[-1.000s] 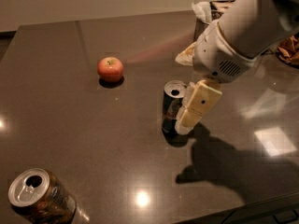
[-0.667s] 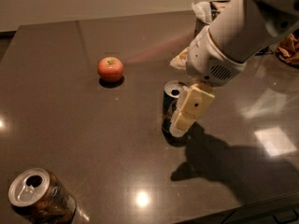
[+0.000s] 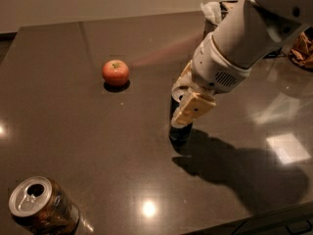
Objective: Move redbull can near apple
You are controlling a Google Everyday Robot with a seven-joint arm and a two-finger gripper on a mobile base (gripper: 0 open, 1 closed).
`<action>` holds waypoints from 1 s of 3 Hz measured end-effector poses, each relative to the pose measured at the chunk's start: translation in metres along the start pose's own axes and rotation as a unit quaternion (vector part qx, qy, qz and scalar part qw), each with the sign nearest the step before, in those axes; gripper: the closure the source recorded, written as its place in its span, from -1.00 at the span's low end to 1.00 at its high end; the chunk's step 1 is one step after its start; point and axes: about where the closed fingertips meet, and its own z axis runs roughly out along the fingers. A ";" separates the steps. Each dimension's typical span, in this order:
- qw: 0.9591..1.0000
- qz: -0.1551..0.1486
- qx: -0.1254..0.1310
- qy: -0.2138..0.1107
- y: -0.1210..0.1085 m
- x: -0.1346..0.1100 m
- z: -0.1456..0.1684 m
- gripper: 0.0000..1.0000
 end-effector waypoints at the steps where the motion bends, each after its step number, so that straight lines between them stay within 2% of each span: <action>1: 1.000 0.002 -0.002 -0.001 -0.003 -0.003 -0.004 0.23; 2: 1.000 0.005 -0.002 -0.008 -0.023 -0.021 -0.009 0.72; 3: 1.000 0.010 0.002 -0.022 -0.054 -0.048 -0.010 1.00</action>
Offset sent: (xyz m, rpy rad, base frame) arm 0.0543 0.0302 0.0493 0.0499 -0.0086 -0.0076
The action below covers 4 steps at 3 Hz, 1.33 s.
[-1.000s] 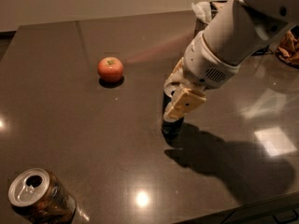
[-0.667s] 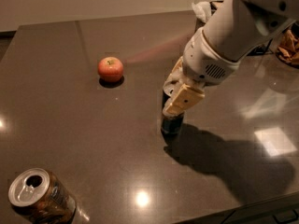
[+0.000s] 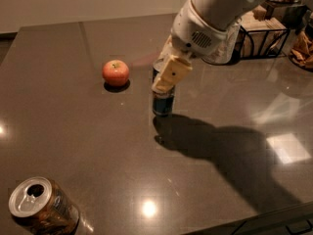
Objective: Move redbull can near apple
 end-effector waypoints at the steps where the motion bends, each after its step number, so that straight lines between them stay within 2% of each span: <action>1: 1.000 0.005 0.006 -0.006 -0.030 -0.024 0.006 1.00; 2: 1.000 0.008 0.007 -0.004 -0.055 -0.044 0.017 1.00; 4: 1.000 0.009 0.013 0.017 -0.086 -0.056 0.047 1.00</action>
Offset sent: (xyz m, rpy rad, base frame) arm 0.0947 0.0601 0.0148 0.0030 -0.0019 -0.0269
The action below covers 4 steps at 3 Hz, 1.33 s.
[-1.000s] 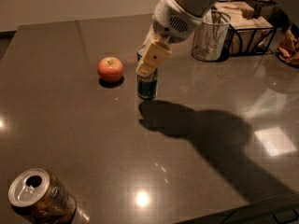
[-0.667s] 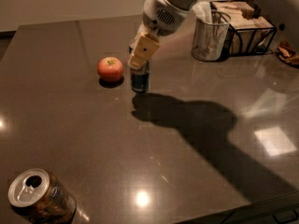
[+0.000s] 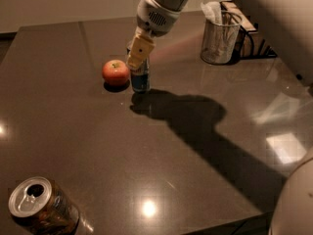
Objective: Move redbull can near apple
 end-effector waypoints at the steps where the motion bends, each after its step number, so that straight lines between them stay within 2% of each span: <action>1: 1.000 -0.006 0.015 0.011 -0.005 -0.006 0.014 0.65; 4: 1.000 -0.006 0.011 0.013 -0.007 -0.009 0.027 -0.76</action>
Offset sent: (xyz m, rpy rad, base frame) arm 0.0181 0.0213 -0.0215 -0.0313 -0.0178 -0.0109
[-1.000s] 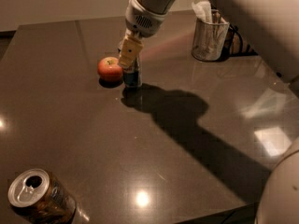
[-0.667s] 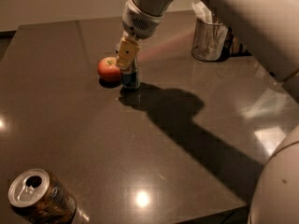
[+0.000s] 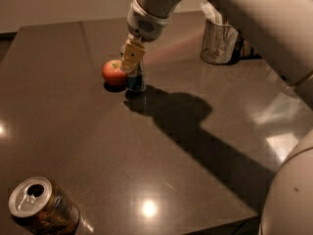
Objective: Move redbull can near apple
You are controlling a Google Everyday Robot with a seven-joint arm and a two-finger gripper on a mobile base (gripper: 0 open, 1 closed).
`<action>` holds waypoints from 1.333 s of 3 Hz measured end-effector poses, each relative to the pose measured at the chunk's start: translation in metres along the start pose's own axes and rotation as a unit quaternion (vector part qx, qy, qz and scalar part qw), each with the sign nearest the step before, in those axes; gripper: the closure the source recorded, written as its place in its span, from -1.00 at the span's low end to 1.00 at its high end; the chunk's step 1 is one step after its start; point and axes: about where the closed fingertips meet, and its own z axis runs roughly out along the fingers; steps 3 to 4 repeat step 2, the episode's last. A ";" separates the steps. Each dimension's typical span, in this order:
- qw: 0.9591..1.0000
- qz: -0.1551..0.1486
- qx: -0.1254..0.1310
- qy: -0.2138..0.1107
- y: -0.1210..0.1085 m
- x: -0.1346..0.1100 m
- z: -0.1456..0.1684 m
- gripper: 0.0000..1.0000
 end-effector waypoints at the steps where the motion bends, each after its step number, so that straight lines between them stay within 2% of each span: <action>1: 1.000 -0.001 -0.001 0.000 0.000 -0.001 0.002 -1.00; 4: 1.000 -0.001 -0.001 0.000 0.000 -0.001 0.002 -1.00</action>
Offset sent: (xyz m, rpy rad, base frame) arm 0.0000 0.0012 -0.0011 -0.0002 0.0010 0.0017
